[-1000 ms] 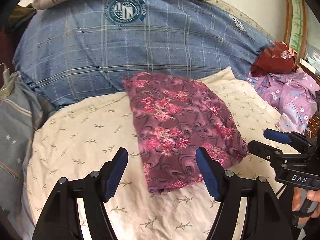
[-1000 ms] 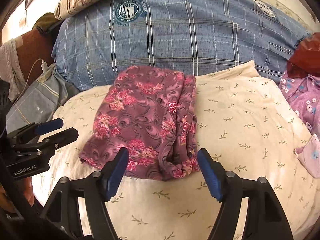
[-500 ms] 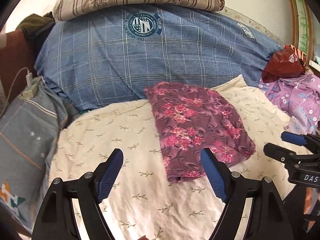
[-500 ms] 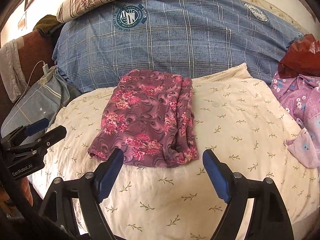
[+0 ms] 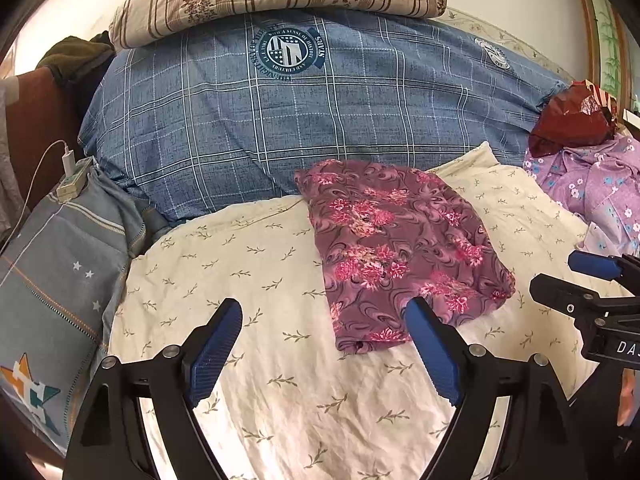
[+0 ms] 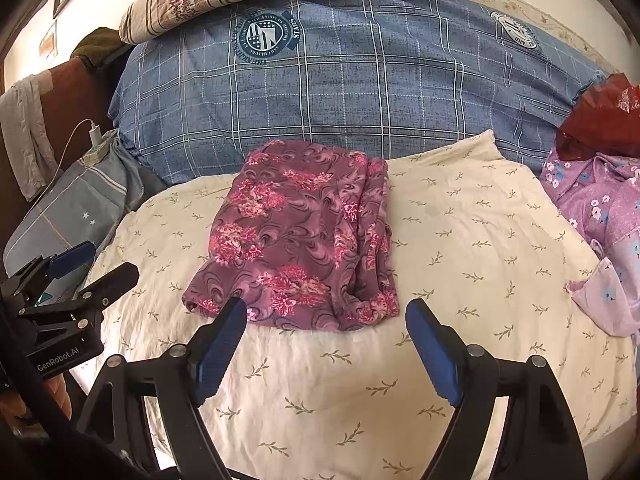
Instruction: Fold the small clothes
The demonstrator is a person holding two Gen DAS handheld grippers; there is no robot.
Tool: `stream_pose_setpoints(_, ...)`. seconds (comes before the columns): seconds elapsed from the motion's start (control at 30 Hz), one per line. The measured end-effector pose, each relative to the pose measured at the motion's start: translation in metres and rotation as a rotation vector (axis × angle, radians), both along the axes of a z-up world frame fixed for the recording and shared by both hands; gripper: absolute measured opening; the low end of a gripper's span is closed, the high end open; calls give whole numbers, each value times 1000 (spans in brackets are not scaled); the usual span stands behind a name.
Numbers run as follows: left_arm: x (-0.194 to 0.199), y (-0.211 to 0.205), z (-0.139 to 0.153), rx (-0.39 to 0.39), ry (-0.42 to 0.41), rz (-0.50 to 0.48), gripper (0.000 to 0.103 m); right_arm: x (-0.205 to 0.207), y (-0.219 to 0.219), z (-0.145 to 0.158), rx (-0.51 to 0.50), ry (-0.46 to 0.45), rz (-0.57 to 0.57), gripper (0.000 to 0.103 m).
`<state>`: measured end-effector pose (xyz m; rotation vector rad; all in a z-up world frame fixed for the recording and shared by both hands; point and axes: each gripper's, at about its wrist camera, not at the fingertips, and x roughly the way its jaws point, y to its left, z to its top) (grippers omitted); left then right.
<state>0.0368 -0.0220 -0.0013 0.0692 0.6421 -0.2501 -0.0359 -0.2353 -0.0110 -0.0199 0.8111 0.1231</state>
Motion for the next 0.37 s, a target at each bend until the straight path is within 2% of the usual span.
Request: stream_pose_setpoints(0.37,3,-3,-3,-14,26,-21,83,-1,-2,-1,9,4,-1,82)
